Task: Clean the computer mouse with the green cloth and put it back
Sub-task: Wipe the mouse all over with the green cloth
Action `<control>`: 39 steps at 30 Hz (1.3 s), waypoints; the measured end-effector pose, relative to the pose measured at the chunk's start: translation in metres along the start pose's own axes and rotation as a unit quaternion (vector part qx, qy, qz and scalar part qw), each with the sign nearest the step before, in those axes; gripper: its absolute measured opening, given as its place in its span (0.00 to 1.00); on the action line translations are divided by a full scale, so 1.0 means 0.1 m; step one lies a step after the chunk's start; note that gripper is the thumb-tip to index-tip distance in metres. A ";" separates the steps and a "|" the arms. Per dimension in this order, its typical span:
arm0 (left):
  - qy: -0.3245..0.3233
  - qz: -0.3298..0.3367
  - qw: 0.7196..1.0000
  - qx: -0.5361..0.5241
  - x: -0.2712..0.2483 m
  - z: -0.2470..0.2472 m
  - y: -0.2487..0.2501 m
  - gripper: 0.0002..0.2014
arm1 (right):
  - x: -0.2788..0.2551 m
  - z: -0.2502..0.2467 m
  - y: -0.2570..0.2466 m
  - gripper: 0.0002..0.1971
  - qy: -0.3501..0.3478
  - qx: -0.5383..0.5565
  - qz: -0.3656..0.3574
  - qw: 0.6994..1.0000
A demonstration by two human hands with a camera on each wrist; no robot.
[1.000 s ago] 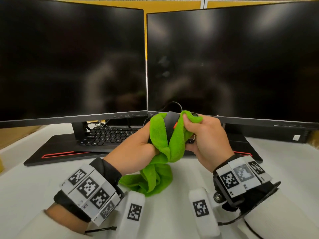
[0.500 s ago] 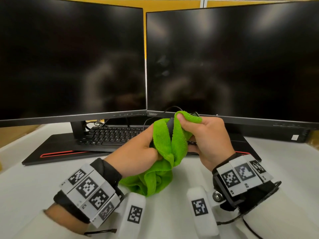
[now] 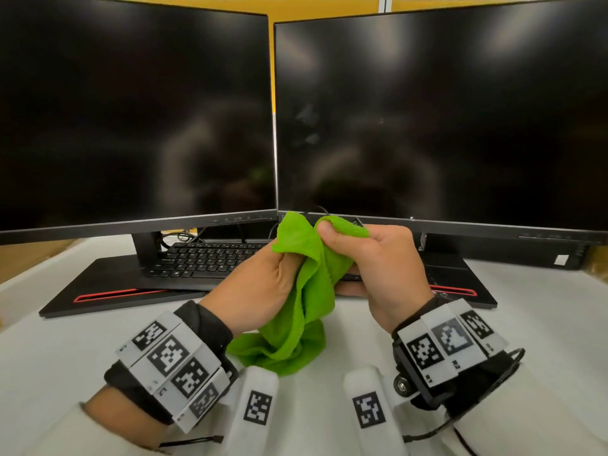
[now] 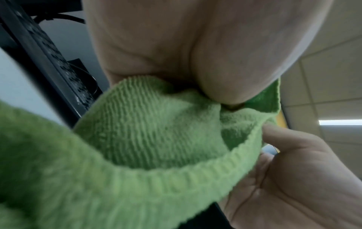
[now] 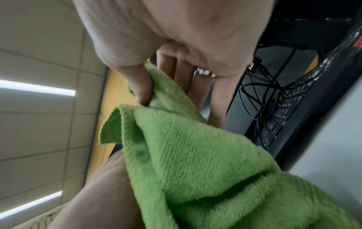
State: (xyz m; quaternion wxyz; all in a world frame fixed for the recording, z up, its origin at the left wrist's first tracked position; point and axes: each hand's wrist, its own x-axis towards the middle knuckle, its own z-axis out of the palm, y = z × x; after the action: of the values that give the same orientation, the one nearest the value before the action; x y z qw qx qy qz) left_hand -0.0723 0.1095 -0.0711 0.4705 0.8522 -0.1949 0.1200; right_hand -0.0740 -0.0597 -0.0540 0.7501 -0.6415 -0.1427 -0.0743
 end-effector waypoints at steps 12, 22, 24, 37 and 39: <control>-0.060 -0.022 0.998 0.007 -0.02 -0.03 0.00 0.27 | 0.13 -0.06 -0.04 0.10 0.054 0.034 0.056 0.996; -0.083 0.001 0.997 -0.004 -0.05 -0.02 0.03 0.27 | 0.13 -0.01 -0.03 0.19 0.152 0.039 0.036 0.987; -0.049 -0.010 0.998 -0.032 -0.03 -0.03 0.02 0.26 | 0.16 -0.05 -0.02 0.08 0.127 0.067 0.053 0.988; 0.050 0.002 0.987 -0.150 0.03 -0.08 -0.02 0.24 | 0.12 -0.09 0.07 0.16 -0.094 0.086 0.048 0.991; 0.045 0.010 0.992 -0.118 0.02 -0.08 -0.04 0.27 | 0.14 -0.11 0.08 0.16 -0.103 0.096 0.043 0.989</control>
State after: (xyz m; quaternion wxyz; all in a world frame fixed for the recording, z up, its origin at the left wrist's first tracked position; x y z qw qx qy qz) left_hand -0.0691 0.1181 -0.0689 0.5751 0.7822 -0.1947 0.1395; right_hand -0.0576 -0.0687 -0.0585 0.7923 -0.5761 -0.1975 0.0385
